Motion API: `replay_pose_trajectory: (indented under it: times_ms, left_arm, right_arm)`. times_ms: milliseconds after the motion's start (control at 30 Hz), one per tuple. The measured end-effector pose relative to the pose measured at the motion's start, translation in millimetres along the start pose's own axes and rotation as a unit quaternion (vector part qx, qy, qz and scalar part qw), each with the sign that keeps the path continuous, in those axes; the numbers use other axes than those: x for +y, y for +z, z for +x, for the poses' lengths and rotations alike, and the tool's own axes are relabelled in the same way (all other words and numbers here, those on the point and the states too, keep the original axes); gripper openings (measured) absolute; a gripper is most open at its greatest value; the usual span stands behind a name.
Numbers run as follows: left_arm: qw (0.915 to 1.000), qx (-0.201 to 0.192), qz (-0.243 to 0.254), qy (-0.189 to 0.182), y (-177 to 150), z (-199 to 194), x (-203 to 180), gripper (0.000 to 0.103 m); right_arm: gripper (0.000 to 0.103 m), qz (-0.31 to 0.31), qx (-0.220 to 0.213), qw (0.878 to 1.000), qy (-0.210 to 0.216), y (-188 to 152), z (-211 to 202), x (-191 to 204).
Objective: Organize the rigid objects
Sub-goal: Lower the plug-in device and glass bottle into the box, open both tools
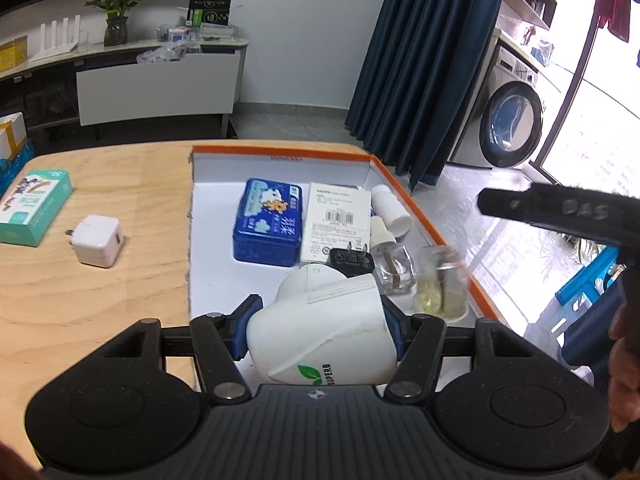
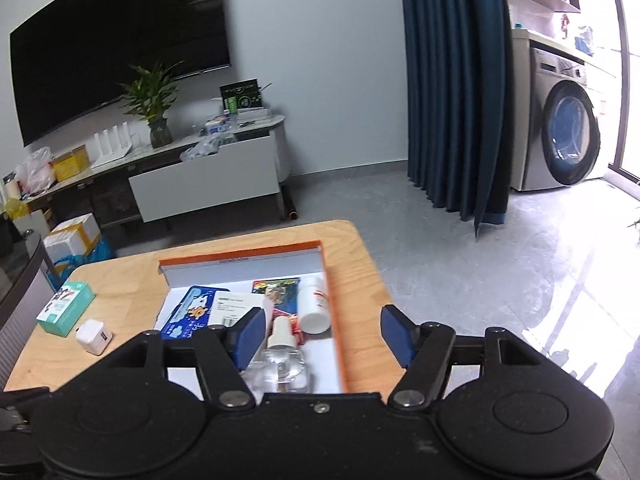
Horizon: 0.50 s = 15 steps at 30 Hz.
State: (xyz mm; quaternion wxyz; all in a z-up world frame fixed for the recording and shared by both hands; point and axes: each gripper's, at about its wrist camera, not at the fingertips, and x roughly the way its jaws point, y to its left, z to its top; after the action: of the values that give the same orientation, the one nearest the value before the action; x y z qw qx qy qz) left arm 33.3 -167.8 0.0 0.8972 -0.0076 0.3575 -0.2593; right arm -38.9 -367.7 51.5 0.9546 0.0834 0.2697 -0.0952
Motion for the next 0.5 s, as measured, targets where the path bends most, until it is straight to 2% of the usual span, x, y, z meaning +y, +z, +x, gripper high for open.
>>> replay_pose_trajectory:
  times_ms: [100, 167, 300, 500]
  left_arm:
    - [0.9999, 0.011, 0.002, -0.005, -2, 6, -1, 0.060]
    - [0.9999, 0.012, 0.002, -0.010, -2, 6, -2, 0.066]
    - [0.9999, 0.004, 0.004, -0.011, -2, -3, -2, 0.068]
    - [0.9997, -0.021, -0.001, 0.015, 5, -26, 9, 0.075]
  right_arm:
    - [0.077, 0.003, 0.002, 1.000, 0.000, -1, -4, -3]
    - [0.077, 0.003, 0.006, 1.000, 0.001, -1, -6, -2]
    - [0.077, 0.003, 0.004, 1.000, 0.008, -1, -12, 5]
    - [0.079, -0.010, 0.003, 1.000, 0.028, 3, -16, 23]
